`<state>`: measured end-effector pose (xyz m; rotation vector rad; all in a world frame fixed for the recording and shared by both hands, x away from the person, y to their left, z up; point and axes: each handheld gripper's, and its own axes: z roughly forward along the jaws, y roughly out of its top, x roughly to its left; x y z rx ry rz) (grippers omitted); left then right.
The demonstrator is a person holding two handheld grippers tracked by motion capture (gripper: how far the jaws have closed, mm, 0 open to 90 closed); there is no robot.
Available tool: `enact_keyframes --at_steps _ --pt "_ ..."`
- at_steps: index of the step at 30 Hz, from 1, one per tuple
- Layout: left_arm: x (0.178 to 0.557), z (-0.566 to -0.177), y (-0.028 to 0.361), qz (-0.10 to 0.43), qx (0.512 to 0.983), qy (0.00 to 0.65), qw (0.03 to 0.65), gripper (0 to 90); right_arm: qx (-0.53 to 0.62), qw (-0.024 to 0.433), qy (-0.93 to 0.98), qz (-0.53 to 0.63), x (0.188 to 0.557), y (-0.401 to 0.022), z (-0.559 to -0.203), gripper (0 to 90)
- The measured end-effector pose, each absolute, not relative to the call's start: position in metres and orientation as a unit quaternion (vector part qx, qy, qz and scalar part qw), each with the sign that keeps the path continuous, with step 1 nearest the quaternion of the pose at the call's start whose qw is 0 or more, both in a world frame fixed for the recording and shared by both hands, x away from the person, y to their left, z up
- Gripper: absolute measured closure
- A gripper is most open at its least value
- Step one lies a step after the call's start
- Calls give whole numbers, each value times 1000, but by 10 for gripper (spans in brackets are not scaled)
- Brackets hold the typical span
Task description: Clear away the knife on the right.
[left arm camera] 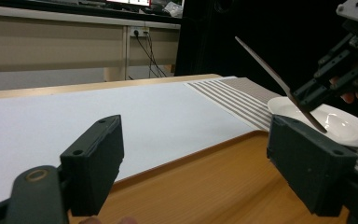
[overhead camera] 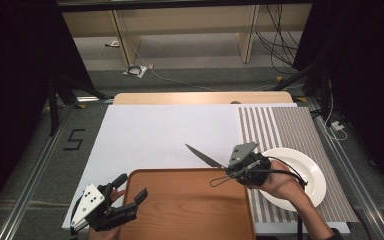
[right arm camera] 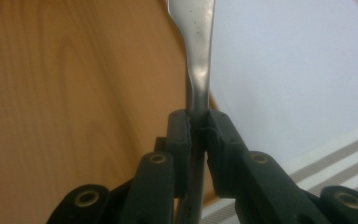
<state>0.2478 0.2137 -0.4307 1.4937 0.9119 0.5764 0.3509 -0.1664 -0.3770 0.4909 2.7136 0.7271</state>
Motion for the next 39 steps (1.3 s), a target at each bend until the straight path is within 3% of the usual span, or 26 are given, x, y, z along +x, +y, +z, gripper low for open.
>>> enact_keyframes --at_steps 11,39 --pt "246 -429 214 256 641 393 607 188 175 85 951 242 326 -153 -399 805" --pt "245 -428 216 258 640 393 608 188 176 -6 966 187 279 -131 -434 804"
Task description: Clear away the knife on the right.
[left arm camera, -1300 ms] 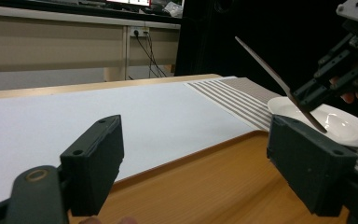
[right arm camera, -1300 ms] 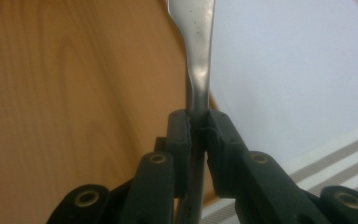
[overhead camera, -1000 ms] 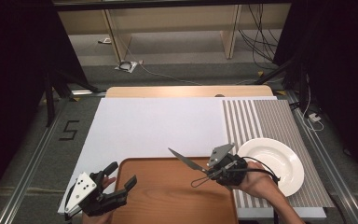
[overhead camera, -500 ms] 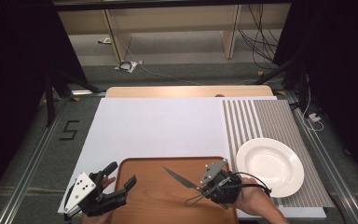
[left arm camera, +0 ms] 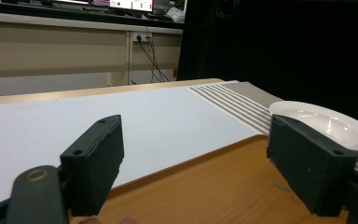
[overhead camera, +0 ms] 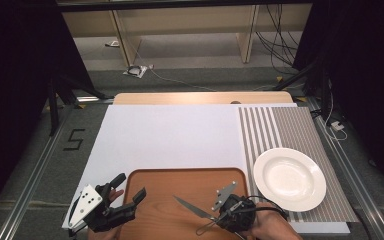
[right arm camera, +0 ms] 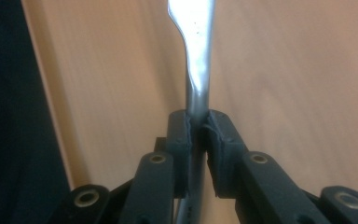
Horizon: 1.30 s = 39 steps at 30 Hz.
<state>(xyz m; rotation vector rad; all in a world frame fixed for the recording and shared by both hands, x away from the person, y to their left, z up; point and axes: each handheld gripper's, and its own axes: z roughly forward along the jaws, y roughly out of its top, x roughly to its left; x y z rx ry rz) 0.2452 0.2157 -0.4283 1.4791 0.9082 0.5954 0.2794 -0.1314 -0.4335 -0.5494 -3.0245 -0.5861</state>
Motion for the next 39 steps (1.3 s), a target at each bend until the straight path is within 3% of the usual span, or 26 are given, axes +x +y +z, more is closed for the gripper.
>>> enact_keyframes --at_steps 18,20,22,27,31,39 --pt "245 -428 215 258 642 391 607 188 -147 15 -981 -124 273 -123 -453 799" --pt "245 -428 215 259 642 391 607 188 -150 11 -982 -115 271 -121 -455 765" --pt "245 -428 215 259 642 390 607 188 -154 13 -980 -128 270 -120 -453 656" --pt "245 -428 215 258 642 391 607 188 -142 -4 -975 -172 268 -119 -444 592" --pt "245 -428 215 258 643 391 606 188 -118 -30 -969 -216 261 -112 -442 760" --pt "245 -429 215 258 643 390 606 188 -94 -32 -970 -222 256 -105 -451 893"
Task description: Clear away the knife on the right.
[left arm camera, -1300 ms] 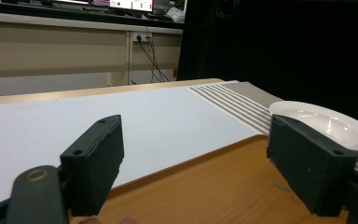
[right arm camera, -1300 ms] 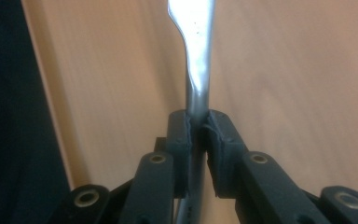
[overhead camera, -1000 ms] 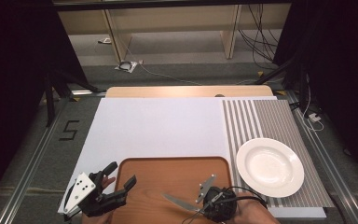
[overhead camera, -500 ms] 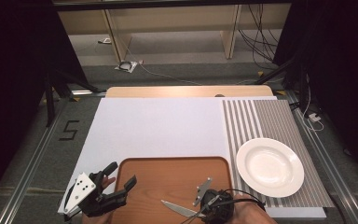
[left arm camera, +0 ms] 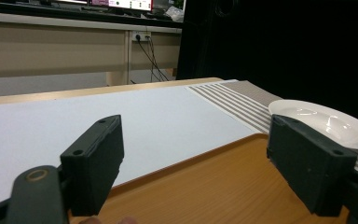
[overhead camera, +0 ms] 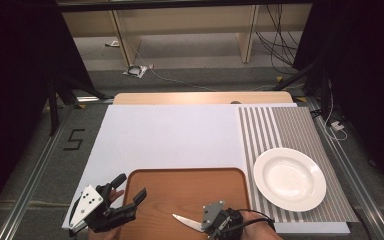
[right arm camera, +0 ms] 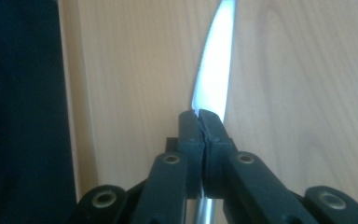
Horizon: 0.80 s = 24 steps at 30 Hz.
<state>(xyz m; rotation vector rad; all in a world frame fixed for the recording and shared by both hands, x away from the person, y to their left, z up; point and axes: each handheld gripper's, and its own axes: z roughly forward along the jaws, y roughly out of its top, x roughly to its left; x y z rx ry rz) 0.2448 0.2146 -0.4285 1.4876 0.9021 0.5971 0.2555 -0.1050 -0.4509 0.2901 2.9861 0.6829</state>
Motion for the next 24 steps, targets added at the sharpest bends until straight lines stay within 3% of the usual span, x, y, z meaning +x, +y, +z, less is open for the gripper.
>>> enact_keyframes --at_steps 24 --pt "245 -429 215 258 644 390 606 188 102 65 976 181 262 -109 -462 900"
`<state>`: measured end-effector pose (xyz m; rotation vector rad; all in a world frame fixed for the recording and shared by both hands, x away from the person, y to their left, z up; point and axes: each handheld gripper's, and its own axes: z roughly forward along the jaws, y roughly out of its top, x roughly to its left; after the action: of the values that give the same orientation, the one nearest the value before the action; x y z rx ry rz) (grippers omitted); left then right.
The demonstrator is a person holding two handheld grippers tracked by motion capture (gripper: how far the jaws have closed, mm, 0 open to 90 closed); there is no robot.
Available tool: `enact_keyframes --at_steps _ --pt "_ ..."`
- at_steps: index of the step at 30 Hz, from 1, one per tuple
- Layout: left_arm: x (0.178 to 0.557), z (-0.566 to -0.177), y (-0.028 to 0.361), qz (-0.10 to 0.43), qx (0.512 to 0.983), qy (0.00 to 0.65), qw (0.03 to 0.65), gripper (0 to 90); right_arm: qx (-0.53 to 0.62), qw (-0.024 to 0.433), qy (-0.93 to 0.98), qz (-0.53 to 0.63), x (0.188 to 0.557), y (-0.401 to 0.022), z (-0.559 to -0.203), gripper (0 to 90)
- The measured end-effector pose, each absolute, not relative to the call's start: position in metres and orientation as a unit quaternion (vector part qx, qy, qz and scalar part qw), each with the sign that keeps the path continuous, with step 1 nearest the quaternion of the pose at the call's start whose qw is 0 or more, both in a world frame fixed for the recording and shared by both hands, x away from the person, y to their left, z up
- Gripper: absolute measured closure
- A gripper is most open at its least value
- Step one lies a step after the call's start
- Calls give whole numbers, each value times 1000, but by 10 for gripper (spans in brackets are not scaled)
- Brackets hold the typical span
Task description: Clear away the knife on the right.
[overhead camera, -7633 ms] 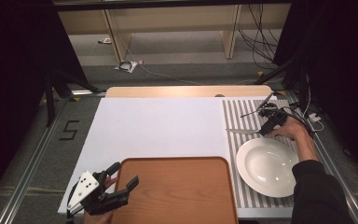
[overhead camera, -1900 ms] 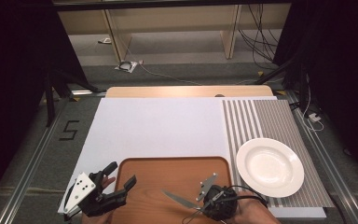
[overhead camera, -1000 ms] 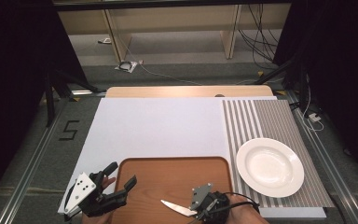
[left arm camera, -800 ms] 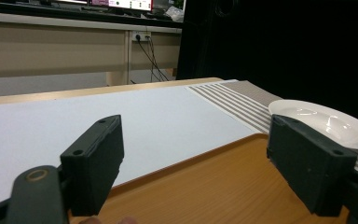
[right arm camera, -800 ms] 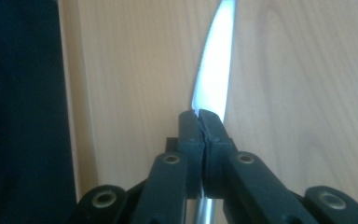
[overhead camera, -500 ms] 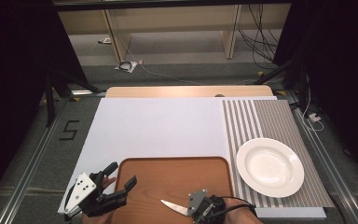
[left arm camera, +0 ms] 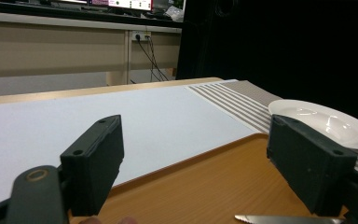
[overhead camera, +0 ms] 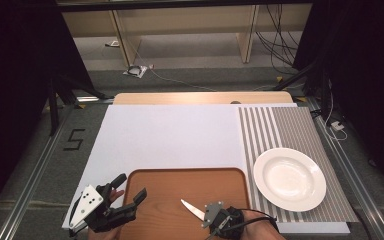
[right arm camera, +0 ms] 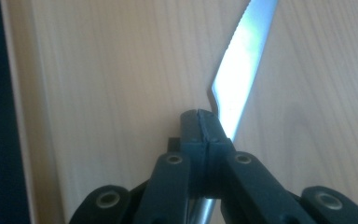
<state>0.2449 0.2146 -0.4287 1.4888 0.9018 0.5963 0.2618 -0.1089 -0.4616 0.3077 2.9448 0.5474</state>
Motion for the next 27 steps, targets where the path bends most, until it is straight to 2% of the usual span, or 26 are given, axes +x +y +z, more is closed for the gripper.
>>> enact_keyframes --at_steps 17,27 --pt "245 -429 214 257 644 390 606 188 119 96 974 170 273 -120 -462 900" --pt "245 -429 214 257 645 390 605 188 138 99 972 163 279 -130 -461 900"
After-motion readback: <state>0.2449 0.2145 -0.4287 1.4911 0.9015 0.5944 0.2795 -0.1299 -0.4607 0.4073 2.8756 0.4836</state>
